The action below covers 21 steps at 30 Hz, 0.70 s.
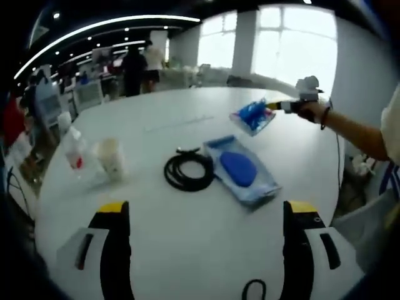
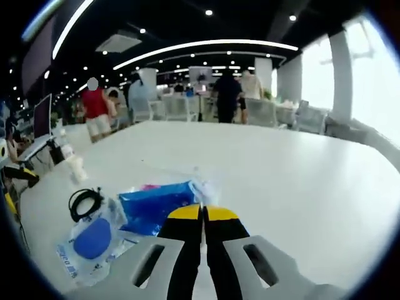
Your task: Arrange the tabletop items into an orderly group along one side of the table until the central work area is clear of visible clutter.
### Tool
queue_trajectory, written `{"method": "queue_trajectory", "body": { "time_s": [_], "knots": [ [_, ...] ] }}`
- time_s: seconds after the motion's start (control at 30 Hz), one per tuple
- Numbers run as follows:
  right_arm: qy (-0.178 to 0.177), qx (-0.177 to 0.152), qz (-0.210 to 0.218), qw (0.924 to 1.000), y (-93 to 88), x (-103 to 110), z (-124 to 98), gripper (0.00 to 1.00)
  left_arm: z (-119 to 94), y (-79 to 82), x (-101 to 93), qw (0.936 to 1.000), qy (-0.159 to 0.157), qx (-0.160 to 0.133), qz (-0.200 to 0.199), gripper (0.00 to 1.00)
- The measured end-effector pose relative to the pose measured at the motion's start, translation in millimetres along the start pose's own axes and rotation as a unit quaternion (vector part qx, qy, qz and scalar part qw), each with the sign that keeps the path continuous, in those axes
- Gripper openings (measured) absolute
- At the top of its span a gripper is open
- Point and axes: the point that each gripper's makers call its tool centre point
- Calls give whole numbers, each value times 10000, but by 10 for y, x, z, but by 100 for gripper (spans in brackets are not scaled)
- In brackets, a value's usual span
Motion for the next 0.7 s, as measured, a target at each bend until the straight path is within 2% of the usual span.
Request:
{"method": "queue_trajectory", "body": {
  "time_s": [0.13, 0.27, 0.4, 0.53, 0.6, 0.7],
  "knots": [
    [53, -17, 145, 9999, -89, 4, 43, 1, 2, -27, 7, 10000, 27, 44, 8, 100],
    [56, 69, 225, 9997, -224, -10, 97, 1, -6, 8, 26, 10000, 67, -49, 40, 100],
    [15, 206, 439, 9988, -380, -50, 137, 1, -8, -14, 37, 10000, 80, -6, 17, 100],
    [-31, 255, 419, 9988, -498, -84, 152, 1, -14, -9, 49, 10000, 94, -21, 12, 100],
    [-69, 354, 785, 9963, -591, -100, 158, 1, -15, -21, 52, 9999, 101, 8, 7, 100],
    [-192, 386, 825, 9957, -670, -154, 160, 1, -17, -21, 55, 9999, 109, 9, 29, 100]
  ]
}}
Point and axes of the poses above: the point that each gripper's makers call its tool centre point, and the gripper's own axes: z roughly forward along the fingers, x roughly to its left, y roughly out of its top, and after that the axes turned 1 degree about -y, right-handed
